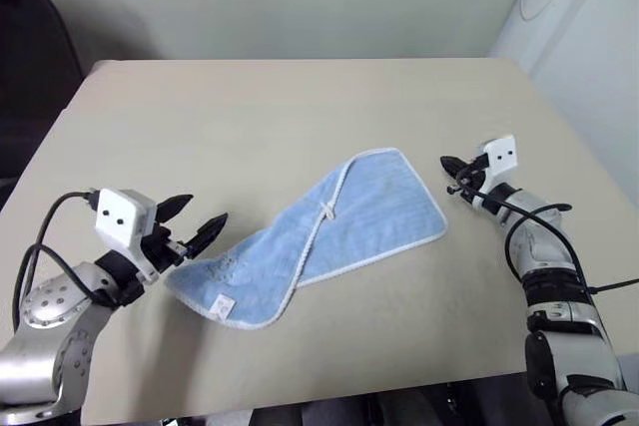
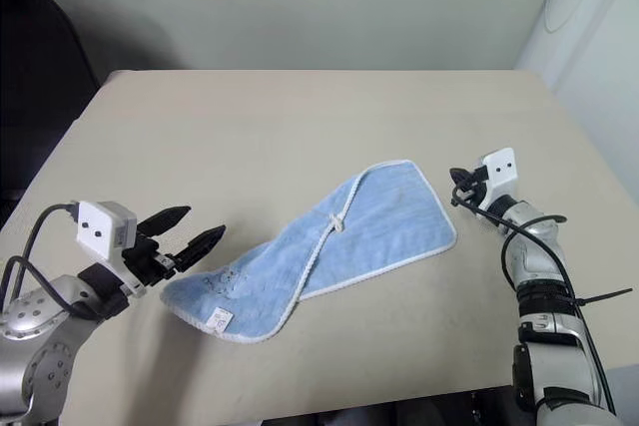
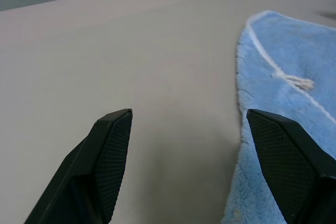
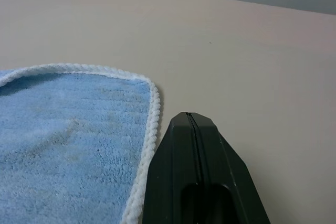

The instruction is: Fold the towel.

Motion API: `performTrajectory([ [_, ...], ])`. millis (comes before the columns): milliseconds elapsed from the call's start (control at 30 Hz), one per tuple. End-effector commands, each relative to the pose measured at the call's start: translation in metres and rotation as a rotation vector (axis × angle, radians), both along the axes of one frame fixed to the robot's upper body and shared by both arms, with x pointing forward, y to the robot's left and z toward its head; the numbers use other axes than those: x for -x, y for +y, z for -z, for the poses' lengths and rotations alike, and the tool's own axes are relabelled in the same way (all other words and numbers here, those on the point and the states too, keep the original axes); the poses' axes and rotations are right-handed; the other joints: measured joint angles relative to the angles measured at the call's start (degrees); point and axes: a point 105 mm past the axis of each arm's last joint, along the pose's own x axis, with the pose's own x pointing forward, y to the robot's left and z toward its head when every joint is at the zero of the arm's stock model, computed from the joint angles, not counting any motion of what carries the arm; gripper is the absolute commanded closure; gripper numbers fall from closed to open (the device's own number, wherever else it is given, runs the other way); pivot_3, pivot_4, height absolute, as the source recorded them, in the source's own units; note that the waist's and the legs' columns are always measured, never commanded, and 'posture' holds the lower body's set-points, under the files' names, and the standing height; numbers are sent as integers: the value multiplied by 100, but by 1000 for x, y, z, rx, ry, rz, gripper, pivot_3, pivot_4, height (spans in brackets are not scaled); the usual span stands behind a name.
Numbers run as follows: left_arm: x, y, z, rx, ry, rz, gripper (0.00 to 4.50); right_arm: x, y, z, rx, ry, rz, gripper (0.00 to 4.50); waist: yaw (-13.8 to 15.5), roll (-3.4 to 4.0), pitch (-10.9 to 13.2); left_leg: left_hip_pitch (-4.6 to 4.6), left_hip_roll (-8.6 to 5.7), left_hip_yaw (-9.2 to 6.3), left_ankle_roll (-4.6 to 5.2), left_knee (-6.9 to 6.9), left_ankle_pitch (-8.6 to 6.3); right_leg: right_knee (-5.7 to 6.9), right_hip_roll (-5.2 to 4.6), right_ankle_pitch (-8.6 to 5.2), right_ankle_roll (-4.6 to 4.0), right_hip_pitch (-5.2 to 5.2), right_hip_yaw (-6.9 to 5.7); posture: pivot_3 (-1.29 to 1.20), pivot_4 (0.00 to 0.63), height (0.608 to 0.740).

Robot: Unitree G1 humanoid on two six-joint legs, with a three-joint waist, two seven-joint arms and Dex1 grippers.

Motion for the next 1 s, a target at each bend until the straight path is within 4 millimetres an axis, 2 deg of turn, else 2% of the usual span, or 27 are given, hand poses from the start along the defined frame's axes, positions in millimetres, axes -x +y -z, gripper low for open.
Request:
performTrajectory([
  [33, -2, 3, -9, -29, -25, 5, 713, 0, -6, -21, -14, -75, 18, 4500, -6, 1, -1, 0, 0, 0, 0, 0, 0, 0, 0, 0, 0, 0, 0, 0, 150, 740],
  [133, 0, 8, -7, -32, -22, -23, 713, -2, -4, -14, -10, -68, 31, 4500, -7, 1, -1, 1, 0, -3, 2, 0, -1, 0, 1, 0, 0, 1, -1, 0, 150, 740],
  [367, 11, -3, -9, -62, -5, 17, 713, -4, 10, -13, -13, -55, -23, 4500, -15, 1, -1, 1, 0, -3, 5, 0, -3, -1, 0, 0, 0, 0, 0, 0, 150, 740],
  [567, 13, -3, -5, -64, 6, 22, 713, -15, 21, -23, 11, -59, -69, 4500, -21, 4, -1, 1, 0, -3, 7, 0, -4, 2, 1, 0, 0, -1, 1, 0, 150, 740],
  [733, 15, -14, 6, -95, 43, 98, 713, -23, 26, -33, 47, -87, -91, 4500, -12, 5, -1, 1, 0, -6, 7, -2, -5, 2, 0, -1, -3, -1, 0, 0, 150, 740],
  [833, 15, -12, 14, -164, 84, 137, 713, -27, 28, -36, 42, -94, -88, 4500, -10, 5, -1, 1, 0, -6, 5, -2, -7, 2, 0, -3, -5, -2, 0, 0, 150, 740],
  [933, 15, -16, 9, -194, 85, 206, 713, -32, 35, -38, 40, -89, -108, 4500, -16, 5, -1, 1, 2, -6, 5, -3, -6, 5, 1, -3, -5, -6, 0, 0, 150, 740],
  [1000, 17, -20, 10, -209, 101, 256, 713, -35, 41, -32, 64, -50, -130, 4500, -18, 6, -1, 0, 1, -6, 4, -4, -6, 5, 1, -3, -6, -7, 1, 0, 150, 740],
])
